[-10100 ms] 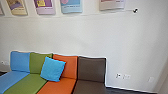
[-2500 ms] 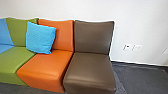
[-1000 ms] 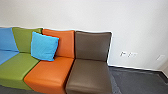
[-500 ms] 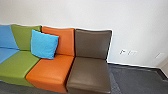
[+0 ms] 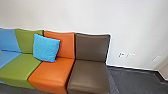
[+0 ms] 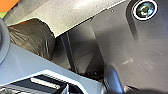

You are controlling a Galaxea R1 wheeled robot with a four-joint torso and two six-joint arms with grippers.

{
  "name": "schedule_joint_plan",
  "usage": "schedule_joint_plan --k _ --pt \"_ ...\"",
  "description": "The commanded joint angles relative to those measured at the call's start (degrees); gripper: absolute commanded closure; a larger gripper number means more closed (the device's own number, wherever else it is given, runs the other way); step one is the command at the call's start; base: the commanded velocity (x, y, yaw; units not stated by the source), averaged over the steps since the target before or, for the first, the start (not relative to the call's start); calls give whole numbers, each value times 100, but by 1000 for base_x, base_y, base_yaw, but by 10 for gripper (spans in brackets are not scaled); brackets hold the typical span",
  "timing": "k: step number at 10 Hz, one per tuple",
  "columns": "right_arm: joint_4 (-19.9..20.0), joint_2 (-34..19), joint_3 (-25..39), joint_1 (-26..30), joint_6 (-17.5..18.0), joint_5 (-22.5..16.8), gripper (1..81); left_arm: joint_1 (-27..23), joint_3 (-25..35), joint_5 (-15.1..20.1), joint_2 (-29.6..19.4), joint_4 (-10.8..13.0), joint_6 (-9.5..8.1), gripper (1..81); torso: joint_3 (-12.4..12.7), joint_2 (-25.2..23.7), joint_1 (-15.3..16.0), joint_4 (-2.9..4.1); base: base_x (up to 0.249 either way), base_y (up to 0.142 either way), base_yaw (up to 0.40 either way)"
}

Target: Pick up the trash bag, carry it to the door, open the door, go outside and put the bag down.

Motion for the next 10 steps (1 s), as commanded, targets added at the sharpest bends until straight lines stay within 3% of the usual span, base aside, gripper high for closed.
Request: schedule_joint_plan --k 1,2,3,10 --pt "-117 137 -242 12 -20 -338 10 140 29 777 70 36 155 811 364 516 -334 0 0 0 0" --pt "-152 251 -391 -23 -20 -338 10 175 29 777 70 28 155 811 416 761 -494 0 0 0 0" --pt "-205 401 -586 -59 -20 -338 10 201 29 777 79 1 155 811 212 973 -636 0 0 0 0" --pt "-293 1368 -1895 -314 -38 -189 10 236 -147 751 317 19 155 811 280 2372 -1539 0 0 0 0"
